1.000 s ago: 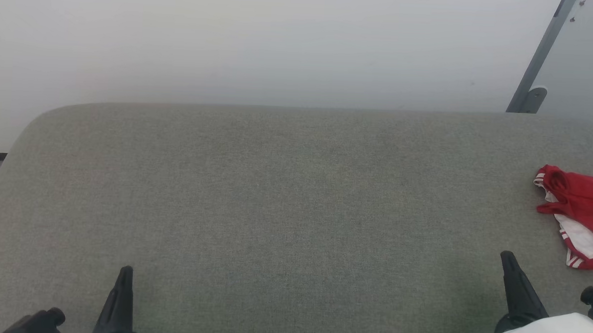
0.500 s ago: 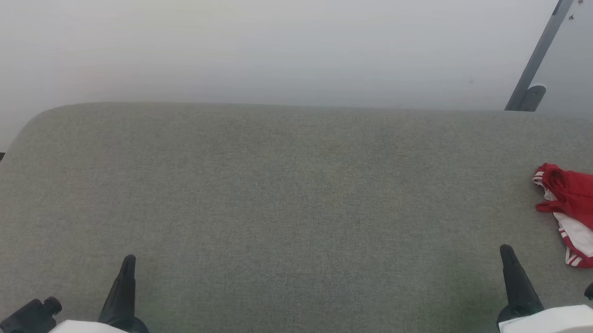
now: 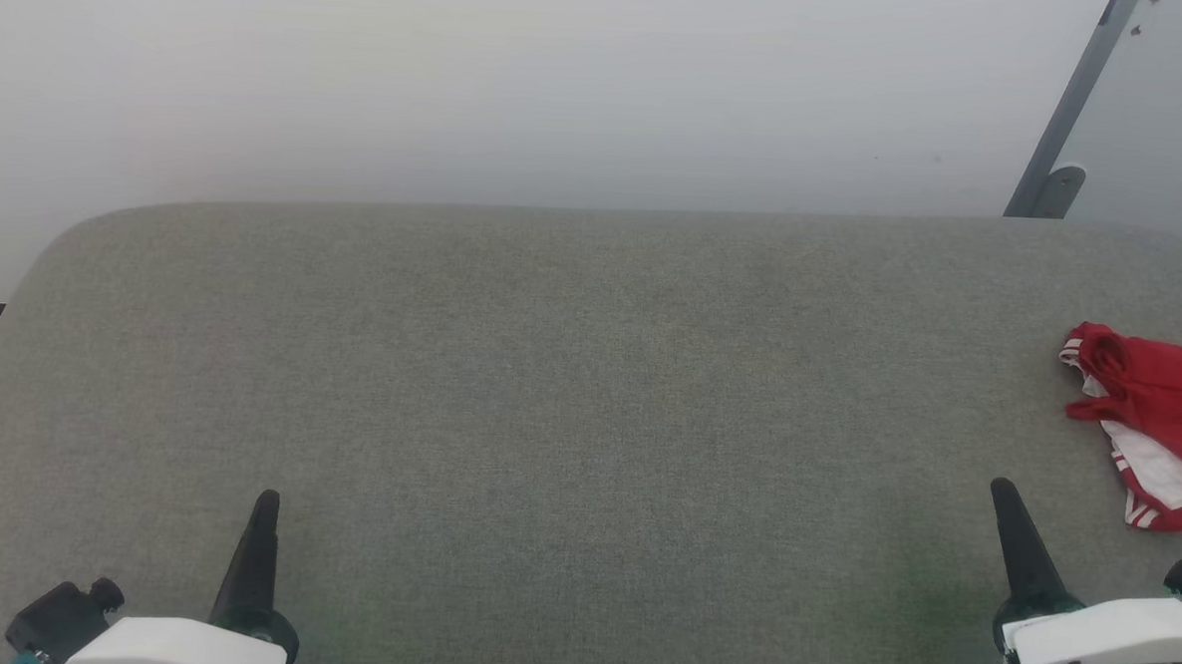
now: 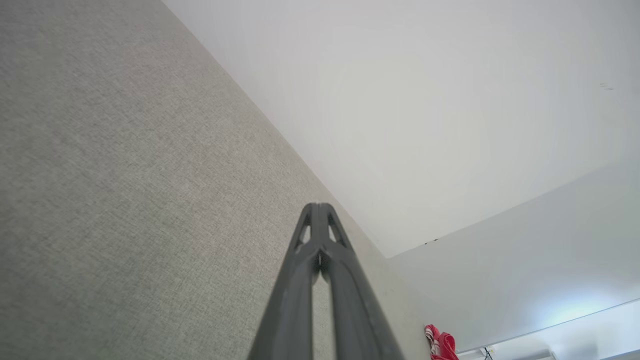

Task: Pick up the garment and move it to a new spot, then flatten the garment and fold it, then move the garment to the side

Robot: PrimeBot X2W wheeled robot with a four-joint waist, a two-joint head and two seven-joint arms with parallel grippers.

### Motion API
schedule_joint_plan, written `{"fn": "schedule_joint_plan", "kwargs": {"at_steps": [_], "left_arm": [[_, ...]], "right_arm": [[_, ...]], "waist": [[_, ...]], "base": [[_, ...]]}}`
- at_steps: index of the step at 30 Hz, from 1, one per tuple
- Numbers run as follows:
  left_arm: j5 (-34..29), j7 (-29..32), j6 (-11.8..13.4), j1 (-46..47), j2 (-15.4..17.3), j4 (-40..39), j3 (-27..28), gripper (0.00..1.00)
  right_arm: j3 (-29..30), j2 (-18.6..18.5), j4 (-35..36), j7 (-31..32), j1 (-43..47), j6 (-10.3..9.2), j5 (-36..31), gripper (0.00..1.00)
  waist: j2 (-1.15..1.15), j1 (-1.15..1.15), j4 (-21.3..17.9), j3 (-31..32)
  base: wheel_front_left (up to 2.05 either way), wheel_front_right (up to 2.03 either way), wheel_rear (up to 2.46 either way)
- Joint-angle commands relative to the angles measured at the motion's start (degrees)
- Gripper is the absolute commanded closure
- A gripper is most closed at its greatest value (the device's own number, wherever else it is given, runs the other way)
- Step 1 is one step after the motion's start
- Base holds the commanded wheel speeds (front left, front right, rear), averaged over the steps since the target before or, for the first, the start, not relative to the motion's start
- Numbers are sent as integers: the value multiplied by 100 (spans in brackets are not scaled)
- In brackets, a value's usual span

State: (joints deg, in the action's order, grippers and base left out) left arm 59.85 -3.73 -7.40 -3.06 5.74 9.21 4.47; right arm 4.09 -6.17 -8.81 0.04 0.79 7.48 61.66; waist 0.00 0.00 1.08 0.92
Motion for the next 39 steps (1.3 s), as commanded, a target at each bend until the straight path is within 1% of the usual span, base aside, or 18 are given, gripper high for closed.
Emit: {"fn": "schedule_joint_plan", "kwargs": {"at_steps": [1,16,39], "left_arm": [[166,45,-7,151,16,-24,31,100],[1018,287,-9,375,-45,107,53,100],[2107,610,-12,645,-136,284,93,100]], "right_arm": [[31,3,30,46,-169,2,171,100],[86,90,-122,206,-314,2,946,100],[155,199,-314,411,-512,2,1946,100]], "waist": [[0,0,-2,-3],[0,0,-24,-25],[0,0,-58,-59]], "base": [[0,0,0],[0,0,0],[0,0,0]]}}
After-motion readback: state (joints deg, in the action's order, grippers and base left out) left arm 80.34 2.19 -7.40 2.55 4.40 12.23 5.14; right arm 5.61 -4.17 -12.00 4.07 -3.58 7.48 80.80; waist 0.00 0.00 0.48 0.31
